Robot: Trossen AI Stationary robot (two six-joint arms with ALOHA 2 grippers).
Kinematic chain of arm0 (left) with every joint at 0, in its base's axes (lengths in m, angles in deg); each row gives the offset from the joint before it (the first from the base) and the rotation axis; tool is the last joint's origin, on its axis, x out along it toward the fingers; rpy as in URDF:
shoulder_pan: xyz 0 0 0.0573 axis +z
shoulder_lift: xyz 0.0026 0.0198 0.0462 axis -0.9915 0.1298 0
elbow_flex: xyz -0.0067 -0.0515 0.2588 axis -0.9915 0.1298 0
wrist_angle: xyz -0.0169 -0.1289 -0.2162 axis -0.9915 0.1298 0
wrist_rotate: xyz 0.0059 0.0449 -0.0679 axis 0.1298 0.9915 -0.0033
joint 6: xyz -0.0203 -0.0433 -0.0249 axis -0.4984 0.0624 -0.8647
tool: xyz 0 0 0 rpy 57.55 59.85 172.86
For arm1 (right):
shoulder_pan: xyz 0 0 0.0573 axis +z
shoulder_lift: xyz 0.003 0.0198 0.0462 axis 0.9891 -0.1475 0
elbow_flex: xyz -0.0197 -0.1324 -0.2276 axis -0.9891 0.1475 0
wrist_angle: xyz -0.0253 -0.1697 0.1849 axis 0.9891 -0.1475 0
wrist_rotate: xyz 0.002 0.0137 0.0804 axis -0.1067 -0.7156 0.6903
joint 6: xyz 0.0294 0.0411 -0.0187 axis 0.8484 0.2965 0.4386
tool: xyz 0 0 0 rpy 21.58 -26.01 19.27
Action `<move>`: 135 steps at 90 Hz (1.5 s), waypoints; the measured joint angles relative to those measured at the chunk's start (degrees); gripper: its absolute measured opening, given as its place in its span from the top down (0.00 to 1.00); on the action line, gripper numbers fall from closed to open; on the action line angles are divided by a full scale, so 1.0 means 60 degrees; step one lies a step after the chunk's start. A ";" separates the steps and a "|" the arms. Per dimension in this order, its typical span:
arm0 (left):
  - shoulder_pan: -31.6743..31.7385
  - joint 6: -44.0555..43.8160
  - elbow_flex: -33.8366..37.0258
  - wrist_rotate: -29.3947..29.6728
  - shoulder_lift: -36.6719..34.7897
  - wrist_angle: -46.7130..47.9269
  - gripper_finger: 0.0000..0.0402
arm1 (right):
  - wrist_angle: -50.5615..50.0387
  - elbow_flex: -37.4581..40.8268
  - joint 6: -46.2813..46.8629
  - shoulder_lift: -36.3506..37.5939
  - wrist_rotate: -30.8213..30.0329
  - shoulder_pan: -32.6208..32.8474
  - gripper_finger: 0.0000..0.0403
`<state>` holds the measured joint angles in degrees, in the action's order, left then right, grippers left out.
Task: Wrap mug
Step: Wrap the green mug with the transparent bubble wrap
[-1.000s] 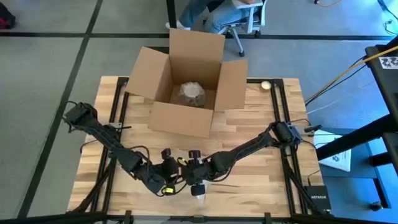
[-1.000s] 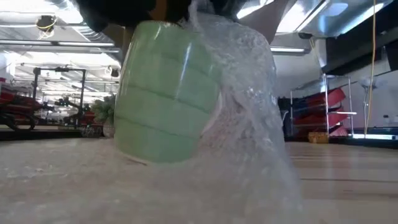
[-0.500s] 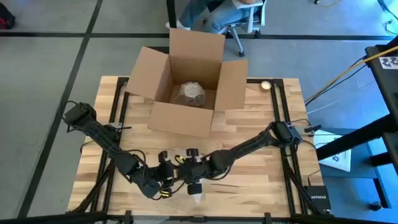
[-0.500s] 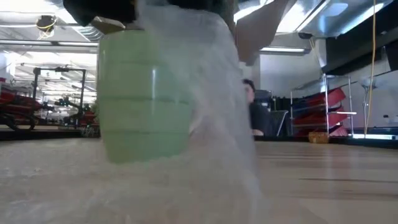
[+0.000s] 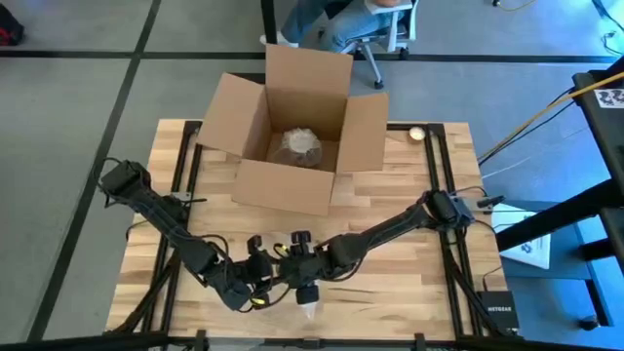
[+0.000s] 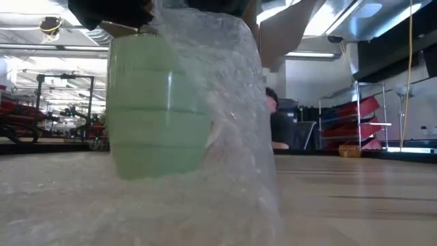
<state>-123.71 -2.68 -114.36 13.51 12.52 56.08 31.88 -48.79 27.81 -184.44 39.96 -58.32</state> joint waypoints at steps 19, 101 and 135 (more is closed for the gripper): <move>0.0062 0.0080 -0.0004 0.0007 0.0000 0.0008 0.62 | -0.1064 -0.0970 -0.0028 0.0000 0.0045 0.0000 0.52; 0.0255 -0.0011 -0.0003 -0.0471 0.0452 -0.0083 0.62 | -0.1092 -0.0583 -0.0022 -0.0189 0.0133 -0.0162 0.87; 0.0255 -0.0006 0.0004 -0.0543 0.0455 0.0056 0.62 | -0.0811 -0.0581 0.0178 -0.0915 0.1006 -0.0239 0.97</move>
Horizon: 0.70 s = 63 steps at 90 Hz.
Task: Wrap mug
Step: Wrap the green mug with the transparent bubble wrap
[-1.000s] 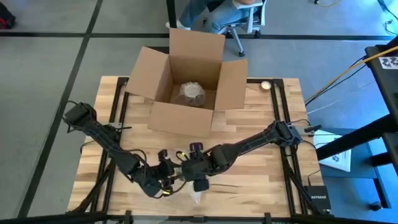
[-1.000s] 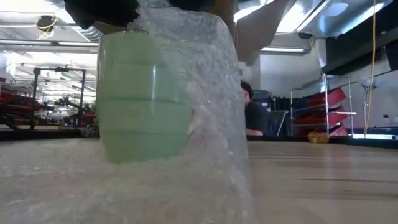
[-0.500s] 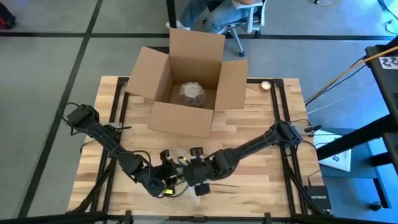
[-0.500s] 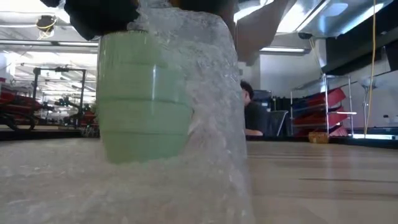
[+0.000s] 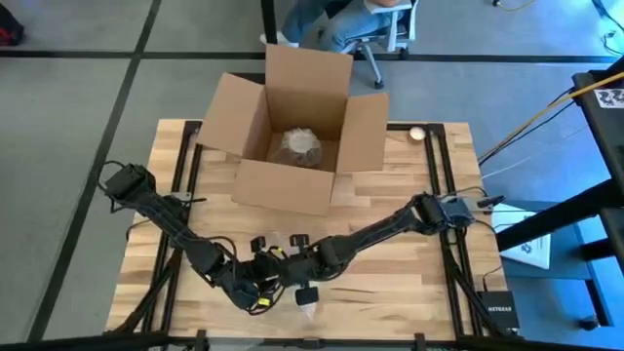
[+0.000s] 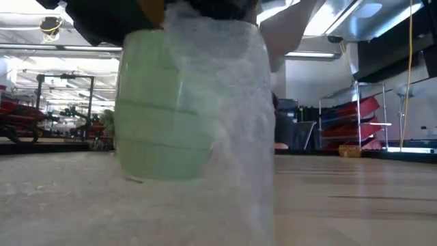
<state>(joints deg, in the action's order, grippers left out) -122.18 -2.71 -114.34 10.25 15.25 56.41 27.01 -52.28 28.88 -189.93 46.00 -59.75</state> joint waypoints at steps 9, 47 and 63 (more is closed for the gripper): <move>0.0000 -0.0001 0.0000 0.0007 0.0000 -0.0001 0.62 | -0.0360 -0.0131 0.0002 0.0366 0.0042 -0.0001 0.97; 0.0000 -0.0001 -0.0004 0.0007 -0.0004 0.0009 0.62 | -0.0440 -0.0093 0.0173 0.0681 -0.0708 -0.0090 0.96; 0.0004 -0.0001 -0.0007 0.0040 -0.0004 -0.0064 0.62 | 0.0484 0.0535 0.0374 0.0050 -0.0460 -0.0077 0.96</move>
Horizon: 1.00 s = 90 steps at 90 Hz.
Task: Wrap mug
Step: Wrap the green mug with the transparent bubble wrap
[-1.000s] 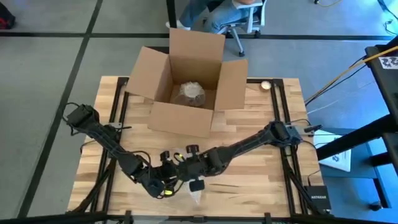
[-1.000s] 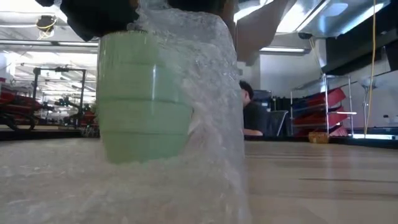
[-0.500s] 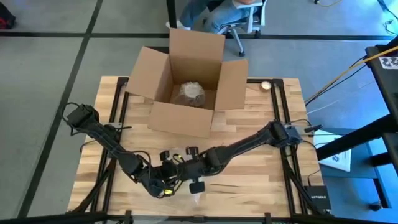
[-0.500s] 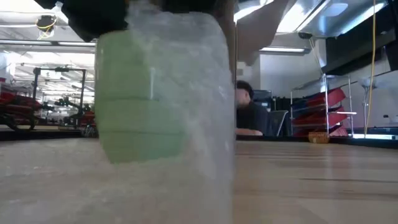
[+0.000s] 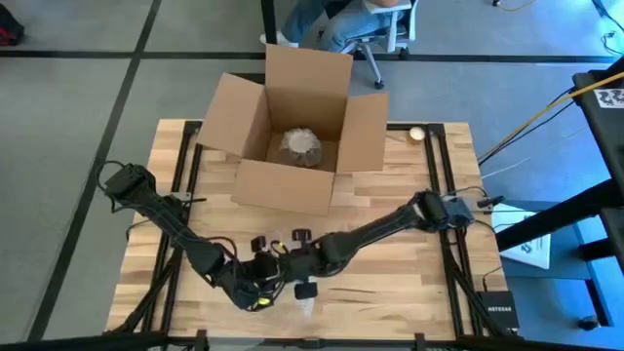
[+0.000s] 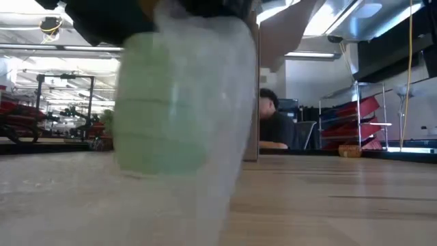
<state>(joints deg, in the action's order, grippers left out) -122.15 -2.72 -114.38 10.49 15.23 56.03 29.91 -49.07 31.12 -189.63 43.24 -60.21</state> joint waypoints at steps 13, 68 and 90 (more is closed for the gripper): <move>-0.0004 0.0007 -0.0007 0.0004 -0.0003 -0.0017 0.62 | -0.0297 -0.0267 0.0052 -0.0062 0.0113 0.0002 0.96; -0.0153 -0.0965 -0.0006 -0.1038 -0.0972 0.0767 0.62 | -0.4614 -0.2925 0.0272 0.0284 -0.0223 0.0591 0.96; -0.1282 -0.5040 -0.0011 -0.2223 -0.2098 0.4719 0.62 | -0.4861 -0.0158 0.2505 0.1707 -0.1928 0.1756 0.96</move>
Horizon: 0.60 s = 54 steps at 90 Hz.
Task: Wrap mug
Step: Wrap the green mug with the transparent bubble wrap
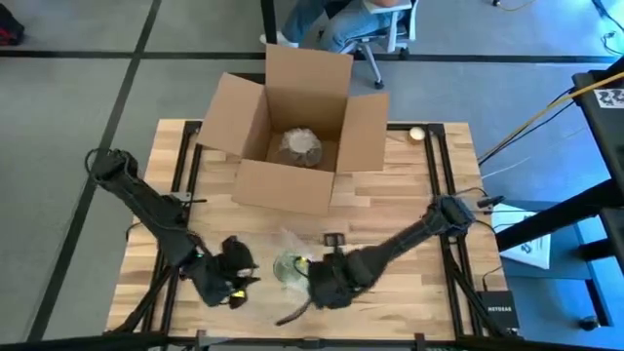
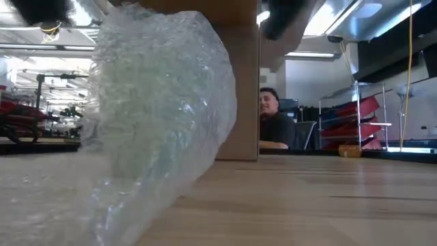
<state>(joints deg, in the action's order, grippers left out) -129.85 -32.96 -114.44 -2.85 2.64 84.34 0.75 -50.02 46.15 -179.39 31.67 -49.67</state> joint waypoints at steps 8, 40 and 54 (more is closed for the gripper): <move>-0.0345 -0.1245 0.0017 -0.1730 0.0153 0.1567 0.62 | 0.0778 0.1703 0.1346 0.0780 -0.0556 0.0402 0.96; -0.1532 -0.2939 0.0687 -0.4173 0.1475 0.1268 0.62 | 0.6077 0.6310 0.3882 0.1840 -0.1028 0.1136 0.96; -0.1684 -0.2961 0.1063 -0.4011 0.2425 0.0341 0.62 | 0.6553 0.6603 0.3770 0.1840 -0.1447 0.1125 0.96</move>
<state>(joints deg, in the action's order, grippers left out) -139.95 -50.72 -108.07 -26.92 17.19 86.38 40.07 -10.40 68.77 -168.35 22.99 -42.92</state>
